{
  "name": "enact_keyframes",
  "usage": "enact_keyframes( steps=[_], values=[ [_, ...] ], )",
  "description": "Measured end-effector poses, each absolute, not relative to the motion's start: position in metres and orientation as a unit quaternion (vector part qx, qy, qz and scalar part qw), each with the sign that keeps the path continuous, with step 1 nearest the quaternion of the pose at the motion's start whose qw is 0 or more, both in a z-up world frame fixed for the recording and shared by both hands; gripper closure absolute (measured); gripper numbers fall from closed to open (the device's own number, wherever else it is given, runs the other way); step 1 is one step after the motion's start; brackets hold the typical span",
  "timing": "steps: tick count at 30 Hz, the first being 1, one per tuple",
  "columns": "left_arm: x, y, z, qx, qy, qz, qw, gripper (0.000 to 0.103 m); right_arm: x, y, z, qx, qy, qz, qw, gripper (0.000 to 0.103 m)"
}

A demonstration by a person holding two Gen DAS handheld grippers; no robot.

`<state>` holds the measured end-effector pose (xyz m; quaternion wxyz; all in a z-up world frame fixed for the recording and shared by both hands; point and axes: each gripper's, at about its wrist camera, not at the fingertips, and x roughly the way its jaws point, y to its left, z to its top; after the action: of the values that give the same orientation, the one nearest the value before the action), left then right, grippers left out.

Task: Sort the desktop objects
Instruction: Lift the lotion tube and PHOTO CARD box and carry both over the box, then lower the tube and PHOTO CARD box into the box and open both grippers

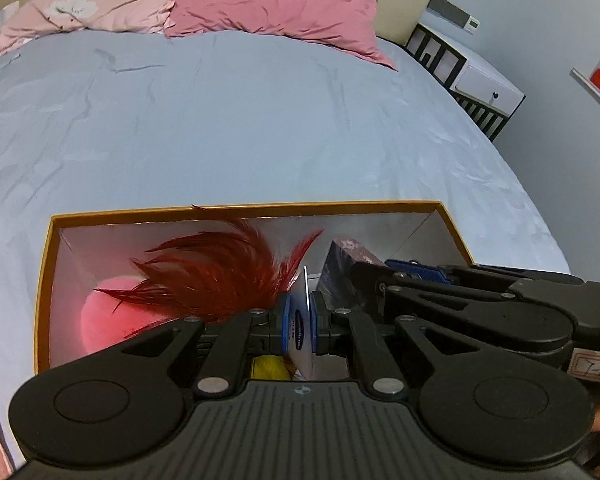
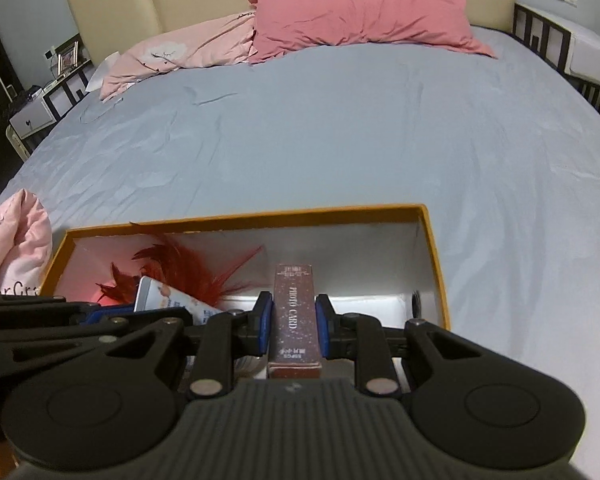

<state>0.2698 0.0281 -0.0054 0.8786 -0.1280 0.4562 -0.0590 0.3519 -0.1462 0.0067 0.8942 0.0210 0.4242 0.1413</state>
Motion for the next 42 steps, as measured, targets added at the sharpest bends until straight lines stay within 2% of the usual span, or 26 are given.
enact_keyframes(
  steps=[13,26,32,35,42],
  values=[
    [0.276,0.039,-0.013,-0.163,0.466,-0.046,0.869,0.092,0.362,-0.133,-0.017,0.013,0.44,0.146,0.886,0.079],
    [0.274,0.043,-0.016,-0.176,0.469,-0.053,0.864,0.091,0.361,-0.144,-0.012,0.041,0.504,0.138,0.852,0.078],
    [0.272,0.046,-0.019,-0.195,0.452,-0.046,0.869,0.092,0.359,-0.154,-0.022,0.129,0.501,0.12,0.847,0.079],
    [0.273,0.047,-0.019,-0.198,0.447,-0.041,0.871,0.092,0.353,-0.141,-0.023,0.096,0.48,0.099,0.866,0.079],
    [0.273,0.045,-0.019,-0.203,0.459,-0.065,0.862,0.091,0.35,-0.126,-0.021,0.046,0.496,0.141,0.855,0.078]
  ],
)
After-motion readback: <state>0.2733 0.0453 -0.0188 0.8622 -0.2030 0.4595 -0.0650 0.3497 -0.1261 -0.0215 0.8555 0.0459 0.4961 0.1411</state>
